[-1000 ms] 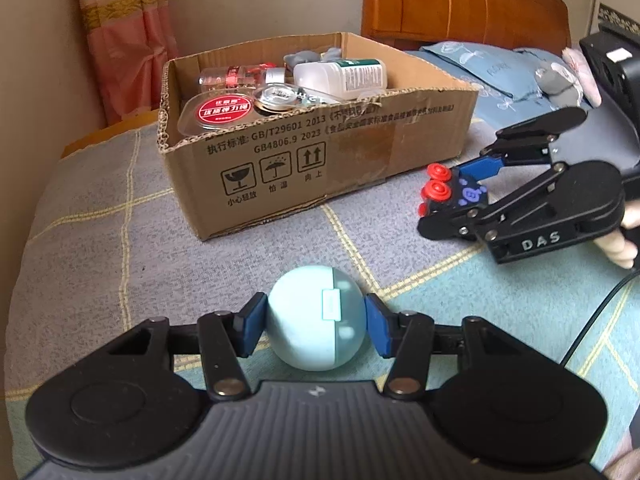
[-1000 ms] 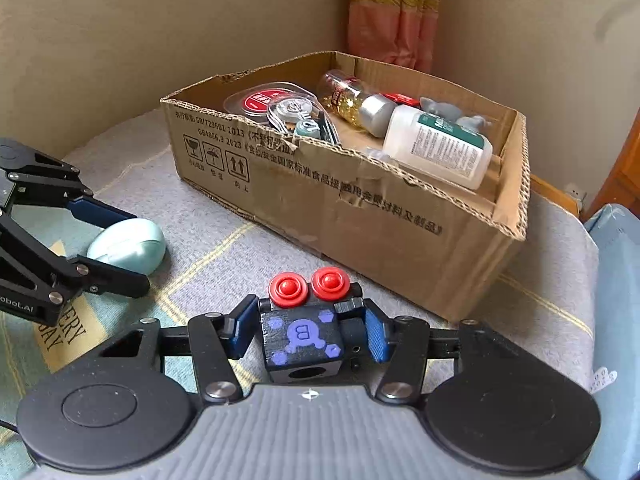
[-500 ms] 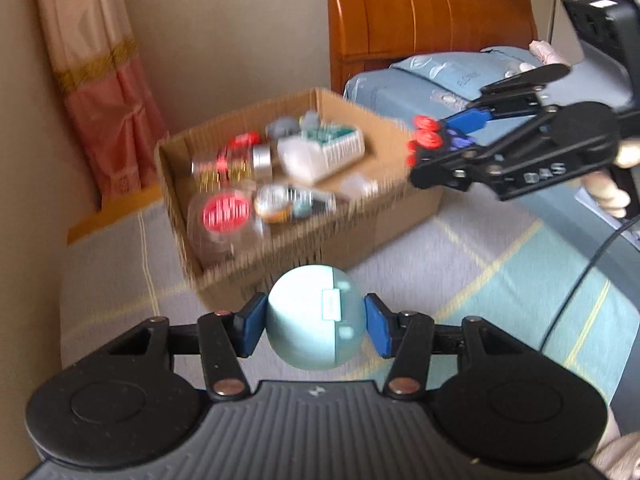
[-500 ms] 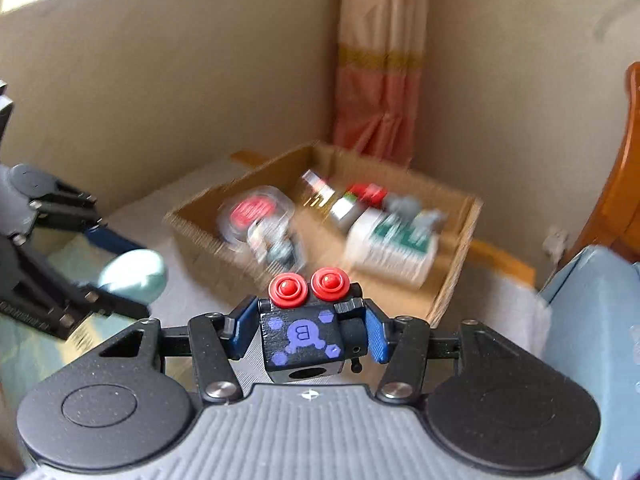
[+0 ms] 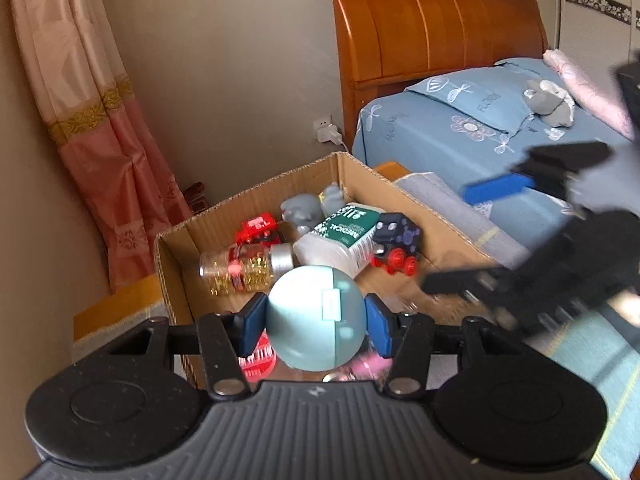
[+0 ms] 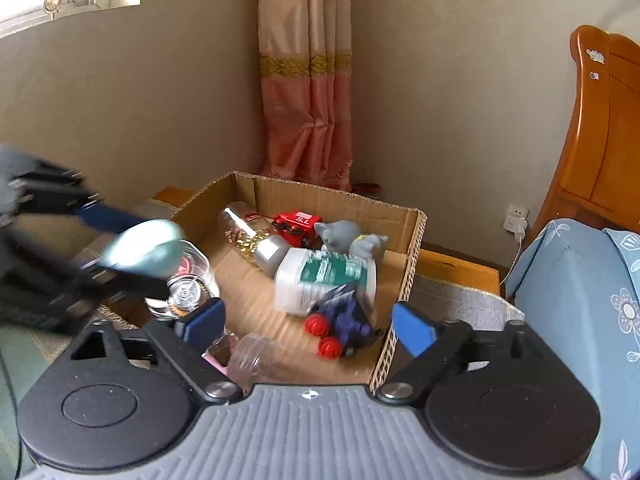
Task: Organize rigid objects
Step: 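Carry the egg case and cube with both tools over the box, then open both tools to drop the egg case and cube into the box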
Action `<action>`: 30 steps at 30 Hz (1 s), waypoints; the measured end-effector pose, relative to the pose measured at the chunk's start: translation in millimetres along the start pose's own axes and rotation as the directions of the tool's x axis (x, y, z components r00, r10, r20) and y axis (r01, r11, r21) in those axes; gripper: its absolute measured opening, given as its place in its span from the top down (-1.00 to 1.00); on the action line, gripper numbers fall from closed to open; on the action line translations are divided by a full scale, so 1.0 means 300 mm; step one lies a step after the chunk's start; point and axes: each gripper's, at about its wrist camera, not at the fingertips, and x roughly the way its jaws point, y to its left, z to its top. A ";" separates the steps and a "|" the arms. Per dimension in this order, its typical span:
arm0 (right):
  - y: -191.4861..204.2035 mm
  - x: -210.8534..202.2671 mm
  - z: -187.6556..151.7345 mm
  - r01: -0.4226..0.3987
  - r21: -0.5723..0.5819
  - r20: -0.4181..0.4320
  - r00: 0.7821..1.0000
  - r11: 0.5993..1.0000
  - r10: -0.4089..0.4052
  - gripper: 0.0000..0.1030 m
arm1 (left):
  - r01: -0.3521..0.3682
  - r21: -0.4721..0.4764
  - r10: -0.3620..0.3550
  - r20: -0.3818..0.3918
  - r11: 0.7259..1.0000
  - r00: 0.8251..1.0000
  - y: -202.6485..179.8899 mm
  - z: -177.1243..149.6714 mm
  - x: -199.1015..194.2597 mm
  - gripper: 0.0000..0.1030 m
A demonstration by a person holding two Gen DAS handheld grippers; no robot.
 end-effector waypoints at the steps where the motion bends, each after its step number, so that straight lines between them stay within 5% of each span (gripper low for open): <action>1: 0.004 -0.010 -0.007 0.008 0.005 -0.007 1.000 1.000 -0.008 -0.89 | -0.008 -0.002 0.008 -0.001 1.000 1.000 0.000 0.007 0.015 0.00; 4: 0.009 -0.047 -0.022 0.009 0.022 -0.017 1.000 1.000 -0.009 -0.91 | -0.030 -0.009 0.030 0.009 1.000 1.000 0.001 0.018 0.053 -0.11; 6: 0.019 -0.074 -0.031 0.010 0.029 -0.019 1.000 1.000 -0.009 -0.92 | -0.033 -0.012 0.034 0.019 0.999 0.999 -0.001 0.017 0.051 -0.66; 8: 0.030 -0.102 -0.037 0.019 0.031 -0.021 1.000 0.999 -0.018 -0.93 | -0.048 -0.038 0.050 0.051 0.998 0.997 -0.002 0.005 0.021 -0.84; 13: 0.076 -0.162 -0.044 0.048 0.037 -0.037 0.998 0.998 -0.046 -0.99 | -0.049 -0.091 0.058 0.095 0.995 0.994 -0.015 -0.032 -0.087 -0.90; 17: 0.115 -0.199 -0.059 0.122 0.061 -0.078 0.990 0.991 -0.117 -1.00 | -0.126 -0.132 0.143 0.134 0.983 0.981 -0.052 -0.104 -0.208 -0.98; 21: 0.155 -0.232 -0.092 0.189 0.094 -0.111 0.978 0.977 -0.179 -1.00 | -0.228 -0.186 0.249 0.098 0.956 0.963 -0.095 -0.200 -0.301 -0.98; 30: 0.276 -0.343 -0.172 0.241 0.188 -0.102 0.969 0.952 -0.225 -1.00 | -0.301 -0.327 0.319 0.003 0.896 0.948 -0.141 -0.354 -0.446 -0.98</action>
